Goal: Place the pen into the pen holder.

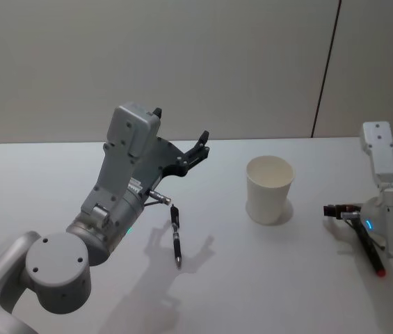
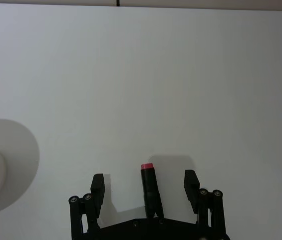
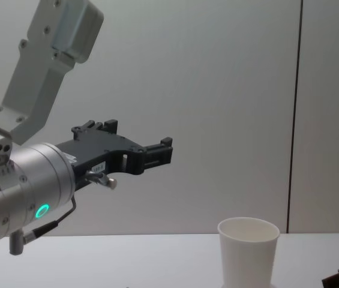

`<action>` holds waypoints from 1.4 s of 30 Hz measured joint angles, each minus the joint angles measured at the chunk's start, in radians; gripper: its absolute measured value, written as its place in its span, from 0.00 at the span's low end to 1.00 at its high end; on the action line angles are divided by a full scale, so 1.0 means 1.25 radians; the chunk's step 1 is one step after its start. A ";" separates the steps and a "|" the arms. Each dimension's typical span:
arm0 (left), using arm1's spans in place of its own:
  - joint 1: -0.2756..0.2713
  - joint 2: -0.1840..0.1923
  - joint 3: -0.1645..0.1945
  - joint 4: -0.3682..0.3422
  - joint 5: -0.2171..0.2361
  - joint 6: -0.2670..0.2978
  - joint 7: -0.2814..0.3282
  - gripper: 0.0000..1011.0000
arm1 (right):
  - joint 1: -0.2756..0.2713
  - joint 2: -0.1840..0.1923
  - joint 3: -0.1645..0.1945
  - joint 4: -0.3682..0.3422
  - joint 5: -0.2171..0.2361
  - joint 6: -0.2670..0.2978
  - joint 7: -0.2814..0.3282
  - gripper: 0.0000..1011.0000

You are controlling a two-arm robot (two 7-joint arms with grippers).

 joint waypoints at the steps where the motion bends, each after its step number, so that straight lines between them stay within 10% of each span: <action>1: 0.000 0.000 0.000 0.000 0.000 0.000 0.000 0.99 | 0.003 -0.001 0.000 0.006 -0.002 -0.001 0.000 0.99; 10: 0.000 0.000 0.000 0.000 0.000 0.000 0.000 0.99 | 0.014 -0.007 0.000 0.028 -0.011 -0.005 0.004 0.92; 33: 0.000 0.000 0.000 0.000 0.000 0.000 0.000 0.99 | 0.034 -0.017 0.008 0.088 -0.033 -0.021 0.013 0.20; 42: 0.000 0.000 0.000 0.000 0.000 0.000 0.000 0.99 | 0.030 -0.017 0.013 0.090 -0.038 -0.036 0.018 0.16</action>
